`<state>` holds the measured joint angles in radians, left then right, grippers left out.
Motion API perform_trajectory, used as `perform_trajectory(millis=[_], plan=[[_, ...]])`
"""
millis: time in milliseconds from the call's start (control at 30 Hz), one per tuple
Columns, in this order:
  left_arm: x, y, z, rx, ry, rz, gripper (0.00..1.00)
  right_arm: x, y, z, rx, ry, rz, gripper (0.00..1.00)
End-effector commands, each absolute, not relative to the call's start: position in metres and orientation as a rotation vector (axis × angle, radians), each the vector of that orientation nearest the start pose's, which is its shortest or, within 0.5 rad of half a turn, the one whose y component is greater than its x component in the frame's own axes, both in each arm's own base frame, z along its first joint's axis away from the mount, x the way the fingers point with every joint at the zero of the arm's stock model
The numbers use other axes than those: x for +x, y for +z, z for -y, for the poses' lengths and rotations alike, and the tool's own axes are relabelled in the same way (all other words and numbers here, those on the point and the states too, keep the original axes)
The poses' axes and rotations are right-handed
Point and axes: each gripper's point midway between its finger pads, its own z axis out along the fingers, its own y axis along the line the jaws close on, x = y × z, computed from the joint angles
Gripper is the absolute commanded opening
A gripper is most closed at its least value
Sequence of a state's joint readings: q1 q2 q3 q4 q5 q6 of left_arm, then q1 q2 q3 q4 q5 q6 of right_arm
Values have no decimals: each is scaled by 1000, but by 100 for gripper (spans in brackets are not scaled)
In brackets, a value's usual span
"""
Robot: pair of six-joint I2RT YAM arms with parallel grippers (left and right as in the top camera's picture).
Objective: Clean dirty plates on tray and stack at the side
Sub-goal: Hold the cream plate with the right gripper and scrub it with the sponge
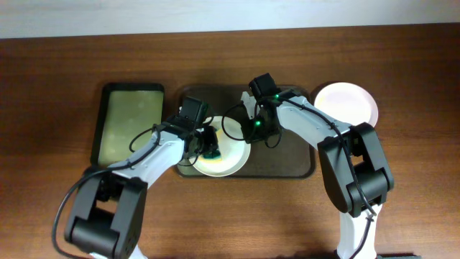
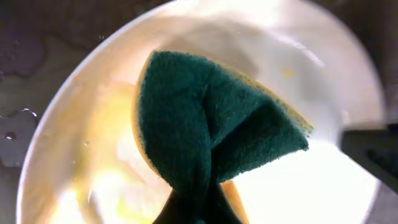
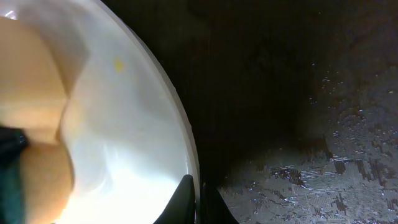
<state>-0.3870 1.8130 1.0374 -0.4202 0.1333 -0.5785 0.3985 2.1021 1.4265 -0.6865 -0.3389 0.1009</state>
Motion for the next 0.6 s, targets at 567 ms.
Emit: perform_trajectory(millis=[567], plan=[[364, 37, 42, -211, 621, -2573, 0, 365, -29, -195, -487, 399, -3022, 4]])
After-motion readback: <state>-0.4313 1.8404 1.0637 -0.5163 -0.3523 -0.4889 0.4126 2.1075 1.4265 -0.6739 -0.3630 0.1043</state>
